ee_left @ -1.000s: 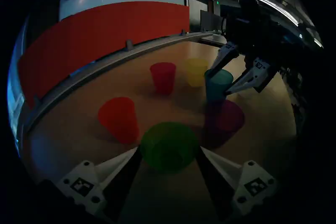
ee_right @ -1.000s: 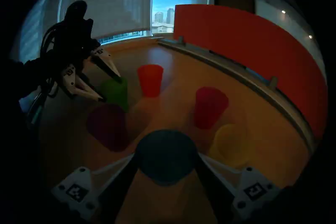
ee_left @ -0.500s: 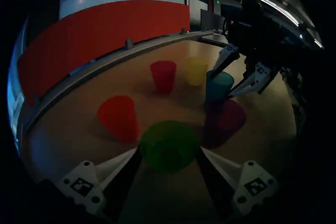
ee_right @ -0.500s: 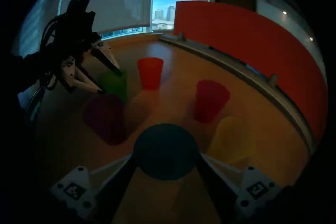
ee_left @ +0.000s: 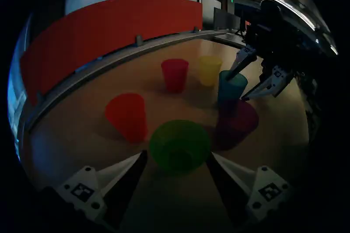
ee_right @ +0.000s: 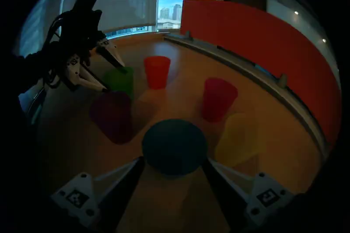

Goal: Pour water

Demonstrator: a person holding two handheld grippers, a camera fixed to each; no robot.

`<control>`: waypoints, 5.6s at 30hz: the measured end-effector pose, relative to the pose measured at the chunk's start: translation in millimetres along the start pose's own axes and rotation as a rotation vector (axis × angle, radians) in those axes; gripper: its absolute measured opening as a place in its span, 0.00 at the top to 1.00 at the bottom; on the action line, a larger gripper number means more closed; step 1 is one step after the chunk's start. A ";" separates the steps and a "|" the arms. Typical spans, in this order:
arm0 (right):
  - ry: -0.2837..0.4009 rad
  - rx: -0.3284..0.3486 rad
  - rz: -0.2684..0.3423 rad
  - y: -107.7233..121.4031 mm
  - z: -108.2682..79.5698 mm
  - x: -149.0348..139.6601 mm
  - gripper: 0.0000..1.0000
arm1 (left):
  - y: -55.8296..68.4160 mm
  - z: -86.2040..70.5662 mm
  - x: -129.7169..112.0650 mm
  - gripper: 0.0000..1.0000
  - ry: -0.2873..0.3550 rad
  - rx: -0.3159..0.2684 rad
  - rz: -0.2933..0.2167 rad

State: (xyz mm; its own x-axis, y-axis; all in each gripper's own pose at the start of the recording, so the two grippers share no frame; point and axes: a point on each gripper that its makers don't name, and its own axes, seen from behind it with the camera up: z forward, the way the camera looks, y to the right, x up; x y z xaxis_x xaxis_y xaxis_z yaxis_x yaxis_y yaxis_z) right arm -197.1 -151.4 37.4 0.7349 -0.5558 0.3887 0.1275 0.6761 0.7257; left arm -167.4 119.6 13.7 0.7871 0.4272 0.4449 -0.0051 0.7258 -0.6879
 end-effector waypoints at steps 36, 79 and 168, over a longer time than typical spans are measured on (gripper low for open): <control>0.051 -0.078 0.031 -15.1 -55.7 -7.4 0.00 | 13.6 -64.9 -8.7 0.20 0.058 0.057 -0.012; 0.337 -0.386 0.192 8.6 -115.4 24.2 0.00 | -7.4 -139.3 19.6 0.00 0.415 0.362 -0.177; 0.599 -0.915 0.435 92.4 -218.6 6.2 0.00 | -61.0 -150.0 -4.0 0.00 0.670 0.818 -0.277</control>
State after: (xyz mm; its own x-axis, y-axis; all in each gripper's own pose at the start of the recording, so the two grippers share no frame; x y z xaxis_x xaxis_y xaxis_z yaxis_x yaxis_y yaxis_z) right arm -35.2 13.4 -17.2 0.9992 -0.0411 -0.0026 0.0400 0.9838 -0.1750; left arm -77.7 -7.2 -32.1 0.9989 -0.0068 -0.0473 0.0109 0.9961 0.0872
